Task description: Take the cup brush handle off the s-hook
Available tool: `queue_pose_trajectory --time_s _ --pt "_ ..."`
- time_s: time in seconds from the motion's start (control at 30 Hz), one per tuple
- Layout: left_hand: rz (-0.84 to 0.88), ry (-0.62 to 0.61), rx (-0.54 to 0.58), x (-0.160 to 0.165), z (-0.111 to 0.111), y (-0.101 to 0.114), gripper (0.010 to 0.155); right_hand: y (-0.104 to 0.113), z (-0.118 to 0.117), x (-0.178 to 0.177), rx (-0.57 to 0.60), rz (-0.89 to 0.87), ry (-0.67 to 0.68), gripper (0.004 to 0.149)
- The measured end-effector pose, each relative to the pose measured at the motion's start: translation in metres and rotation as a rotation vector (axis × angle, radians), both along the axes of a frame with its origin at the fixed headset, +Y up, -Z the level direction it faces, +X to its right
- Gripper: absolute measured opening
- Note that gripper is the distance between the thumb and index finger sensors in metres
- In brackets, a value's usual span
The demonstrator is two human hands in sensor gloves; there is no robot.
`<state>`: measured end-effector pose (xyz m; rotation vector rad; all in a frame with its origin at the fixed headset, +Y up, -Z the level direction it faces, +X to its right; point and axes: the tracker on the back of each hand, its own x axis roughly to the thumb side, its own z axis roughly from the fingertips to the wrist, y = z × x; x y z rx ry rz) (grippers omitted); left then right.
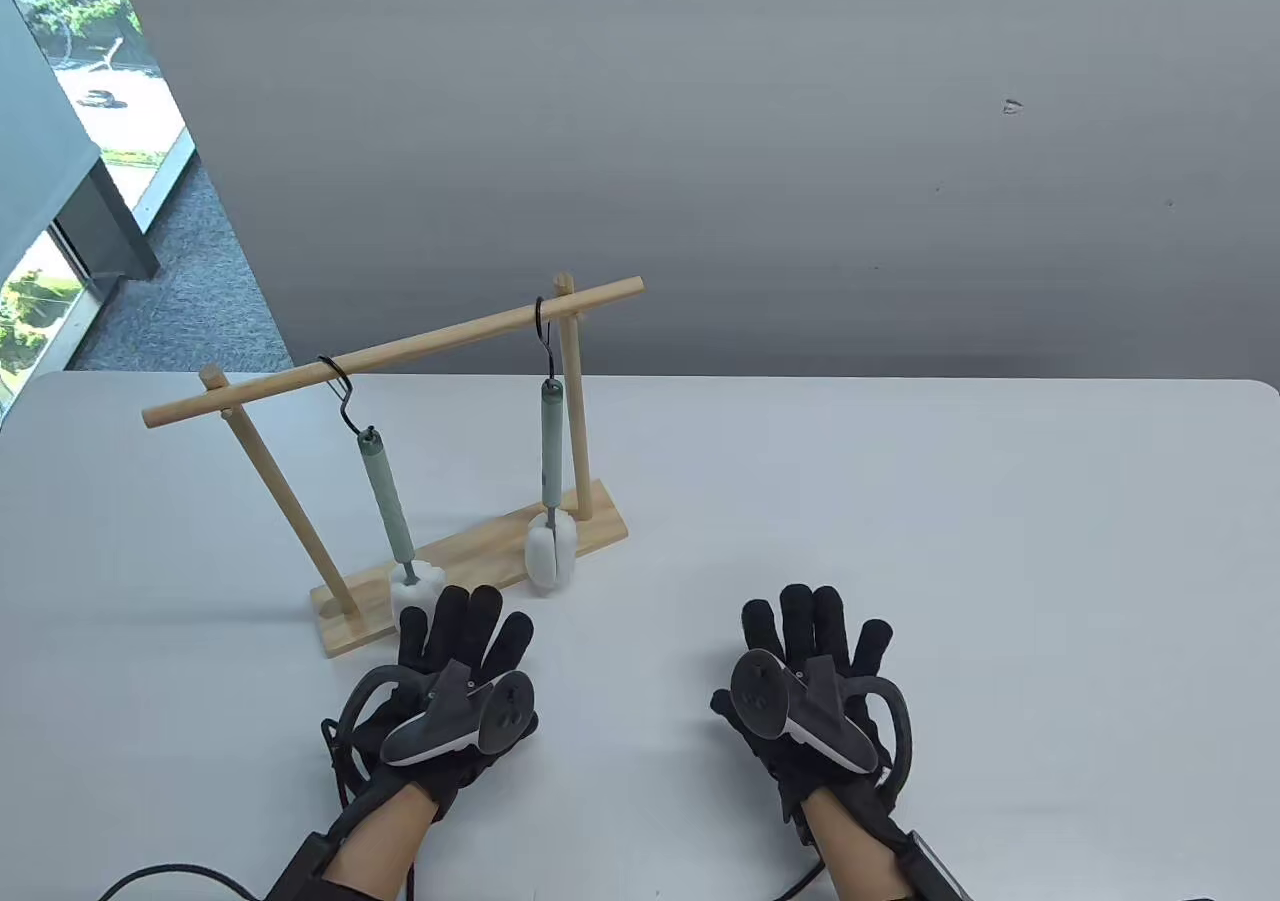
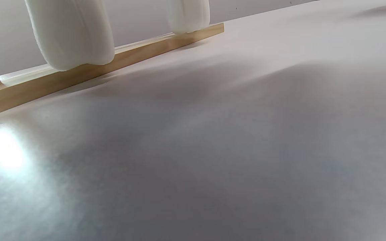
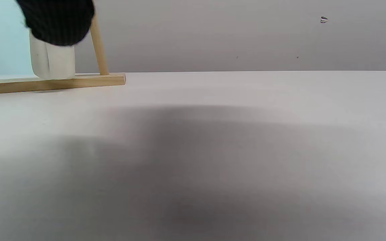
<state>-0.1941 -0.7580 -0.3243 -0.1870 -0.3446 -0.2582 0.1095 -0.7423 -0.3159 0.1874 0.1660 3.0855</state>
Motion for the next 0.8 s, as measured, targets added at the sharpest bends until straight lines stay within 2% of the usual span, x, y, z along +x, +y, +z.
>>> queue_pose_trajectory --time_s 0.3,0.5,0.67,0.8 --pt "-0.001 -0.003 -0.020 0.001 0.000 -0.001 0.088 0.001 0.001 0.001 -0.011 -0.006 0.002 0.087" --pt "0.210 0.006 0.050 -0.013 -0.004 0.008 0.088 0.000 0.001 0.004 -0.023 -0.024 -0.004 0.087" --pt "0.456 0.056 0.281 -0.036 0.001 0.027 0.086 0.001 0.002 0.006 -0.010 -0.043 -0.008 0.087" --pt "0.712 0.116 0.396 -0.053 0.006 0.041 0.081 0.001 0.002 0.005 -0.008 -0.043 -0.001 0.086"
